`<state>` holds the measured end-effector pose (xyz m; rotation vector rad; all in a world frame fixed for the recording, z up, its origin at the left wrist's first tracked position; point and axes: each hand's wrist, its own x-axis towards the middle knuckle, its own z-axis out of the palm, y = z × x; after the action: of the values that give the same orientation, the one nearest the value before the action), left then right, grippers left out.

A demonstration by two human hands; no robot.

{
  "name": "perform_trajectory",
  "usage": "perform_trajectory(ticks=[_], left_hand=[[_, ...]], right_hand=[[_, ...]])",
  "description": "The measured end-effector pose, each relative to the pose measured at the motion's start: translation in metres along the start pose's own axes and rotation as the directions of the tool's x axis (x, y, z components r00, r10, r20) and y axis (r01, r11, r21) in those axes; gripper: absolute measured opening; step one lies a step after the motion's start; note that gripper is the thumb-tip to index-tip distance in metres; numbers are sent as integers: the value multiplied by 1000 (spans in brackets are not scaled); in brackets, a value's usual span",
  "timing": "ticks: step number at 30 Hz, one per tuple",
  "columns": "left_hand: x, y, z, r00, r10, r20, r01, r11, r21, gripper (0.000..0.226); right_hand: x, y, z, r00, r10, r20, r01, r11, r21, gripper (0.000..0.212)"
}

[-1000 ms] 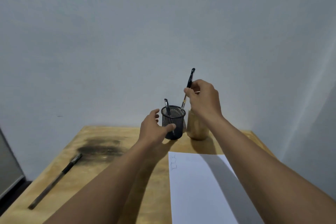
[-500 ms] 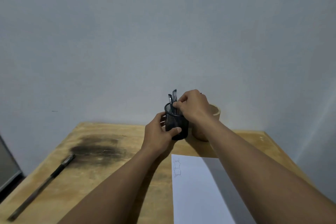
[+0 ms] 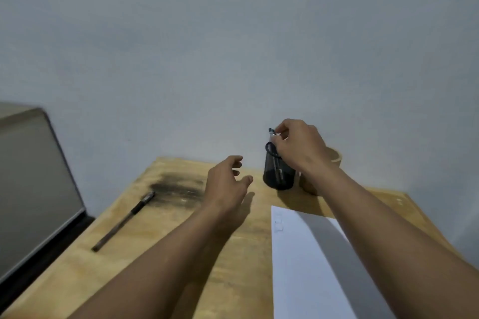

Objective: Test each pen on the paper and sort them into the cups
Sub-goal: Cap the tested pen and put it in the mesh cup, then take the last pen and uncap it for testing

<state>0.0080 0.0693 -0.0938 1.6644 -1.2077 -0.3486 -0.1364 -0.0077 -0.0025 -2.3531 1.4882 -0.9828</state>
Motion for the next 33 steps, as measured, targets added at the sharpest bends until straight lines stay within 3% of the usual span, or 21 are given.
perform_trajectory(ticks=[7, 12, 20, 28, 31, 33], left_hand=[[-50, -30, -101, 987, 20, -160, 25, 961, 276, 45], [-77, -57, -157, 976, -37, -214, 129, 891, 434, 42], [-104, -86, -195, 965, -149, -214, 250, 766, 593, 37], [-103, -87, -198, 977, -83, -198, 192, 749, 634, 21], [-98, -78, -200, 984, -26, -173, 126, 793, 596, 19], [-91, -70, -197, 983, 29, -181, 79, 824, 560, 17]], right_hand=[[-38, -69, 50, 979, -129, 160, 96, 976, 195, 25], [-70, -121, 108, 884, -286, 369, 212, 950, 228, 30], [-97, -155, 164, 742, -406, 533, 377, 911, 168, 46], [-100, -152, 170, 703, -501, 505, 561, 827, 41, 27], [-103, -145, 157, 740, -534, 409, 581, 814, 10, 15], [-103, -137, 145, 760, -554, 340, 590, 807, -4, 22]])
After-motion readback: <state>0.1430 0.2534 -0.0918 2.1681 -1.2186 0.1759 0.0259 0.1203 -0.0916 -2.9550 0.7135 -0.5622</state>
